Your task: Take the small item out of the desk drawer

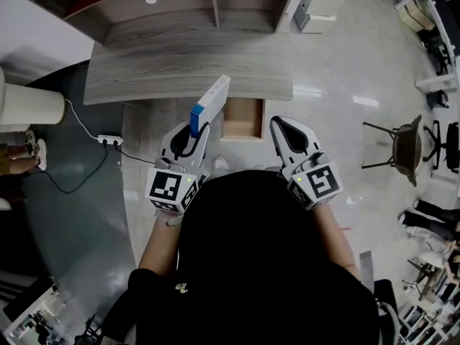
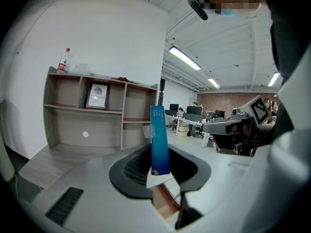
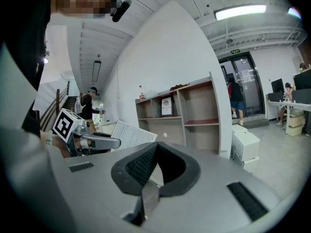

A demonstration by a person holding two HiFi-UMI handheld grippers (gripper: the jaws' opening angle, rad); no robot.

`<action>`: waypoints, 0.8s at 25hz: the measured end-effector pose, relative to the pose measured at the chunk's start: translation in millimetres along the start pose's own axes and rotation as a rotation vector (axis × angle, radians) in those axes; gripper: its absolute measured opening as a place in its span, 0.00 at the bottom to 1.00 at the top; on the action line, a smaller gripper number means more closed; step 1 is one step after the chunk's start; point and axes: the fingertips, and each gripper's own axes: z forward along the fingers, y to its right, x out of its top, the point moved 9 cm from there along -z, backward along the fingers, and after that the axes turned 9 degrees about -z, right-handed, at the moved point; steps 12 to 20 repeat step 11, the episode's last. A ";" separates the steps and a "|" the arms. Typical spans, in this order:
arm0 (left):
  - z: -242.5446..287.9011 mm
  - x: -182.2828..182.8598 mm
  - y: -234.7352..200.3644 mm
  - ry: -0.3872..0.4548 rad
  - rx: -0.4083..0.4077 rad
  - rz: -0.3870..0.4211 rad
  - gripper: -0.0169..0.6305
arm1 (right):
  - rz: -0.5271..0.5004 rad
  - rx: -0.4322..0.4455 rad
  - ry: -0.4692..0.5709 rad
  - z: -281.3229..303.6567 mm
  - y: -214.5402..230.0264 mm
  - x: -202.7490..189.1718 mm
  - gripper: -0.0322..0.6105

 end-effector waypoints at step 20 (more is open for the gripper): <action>-0.2 -8.7 1.0 -0.019 -0.010 -0.003 0.18 | 0.002 -0.033 0.000 -5.9 -1.0 -4.3 0.05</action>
